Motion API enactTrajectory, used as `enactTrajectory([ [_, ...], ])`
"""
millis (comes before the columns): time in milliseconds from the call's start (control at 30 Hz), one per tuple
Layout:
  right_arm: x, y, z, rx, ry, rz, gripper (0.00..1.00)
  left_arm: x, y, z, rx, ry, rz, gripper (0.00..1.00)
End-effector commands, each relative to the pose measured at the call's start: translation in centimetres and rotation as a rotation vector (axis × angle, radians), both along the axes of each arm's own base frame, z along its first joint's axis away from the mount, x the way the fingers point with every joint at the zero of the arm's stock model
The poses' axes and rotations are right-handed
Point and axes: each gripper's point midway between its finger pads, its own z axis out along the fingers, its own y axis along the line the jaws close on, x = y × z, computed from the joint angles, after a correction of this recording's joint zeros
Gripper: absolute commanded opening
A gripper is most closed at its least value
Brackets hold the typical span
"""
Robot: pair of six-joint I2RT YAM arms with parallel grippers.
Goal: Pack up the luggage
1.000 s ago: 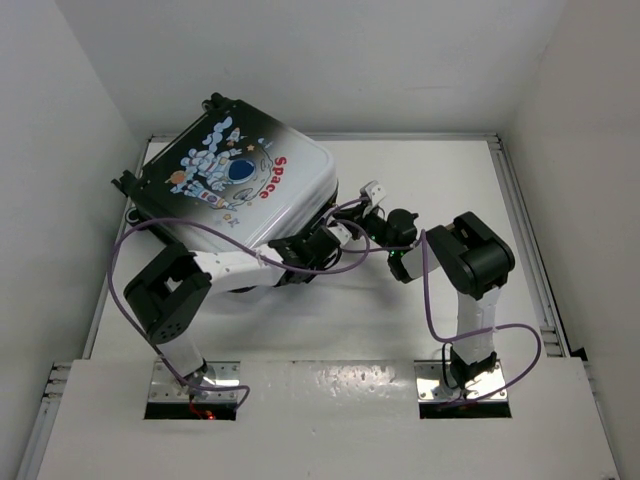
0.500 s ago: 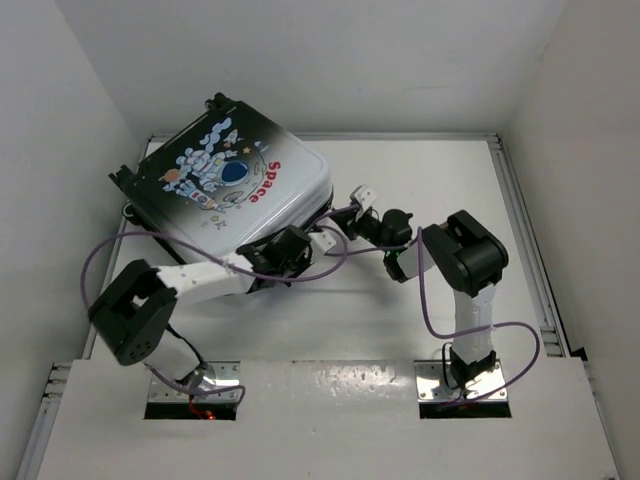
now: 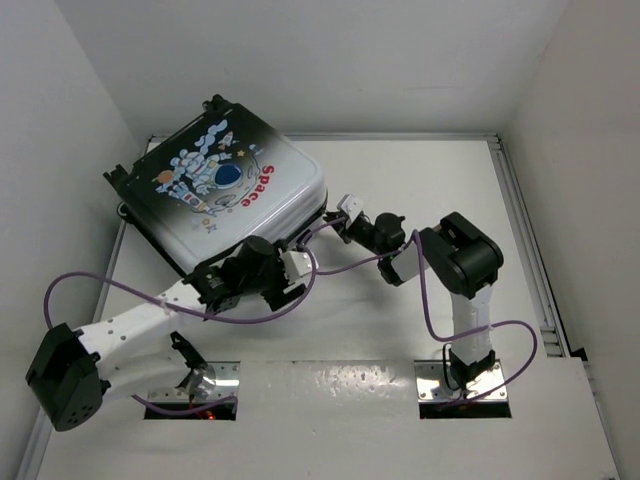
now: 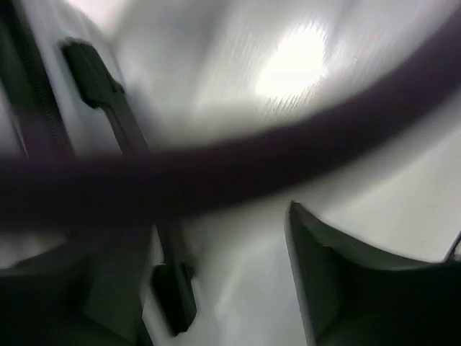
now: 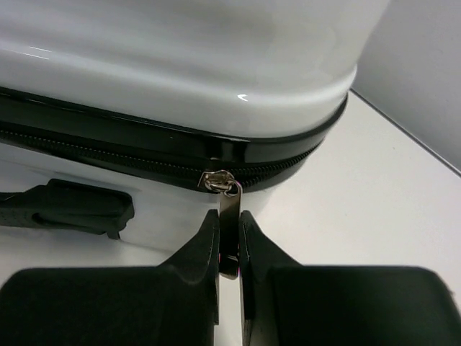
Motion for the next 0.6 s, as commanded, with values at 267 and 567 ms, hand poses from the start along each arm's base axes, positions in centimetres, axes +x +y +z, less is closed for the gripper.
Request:
enactTrajectory([
  [267,3.7,-2.6,0.3,0.076,0.083,-0.207,0.0,0.5,-1.3,10.4,-0.245,-0.188,-0.039,0.96],
  [567,4.1,-3.5,1.9,0.277,0.295,-0.214,0.0,-3.9,2.6,5.8,-0.069,-0.32,-0.246,0.74],
])
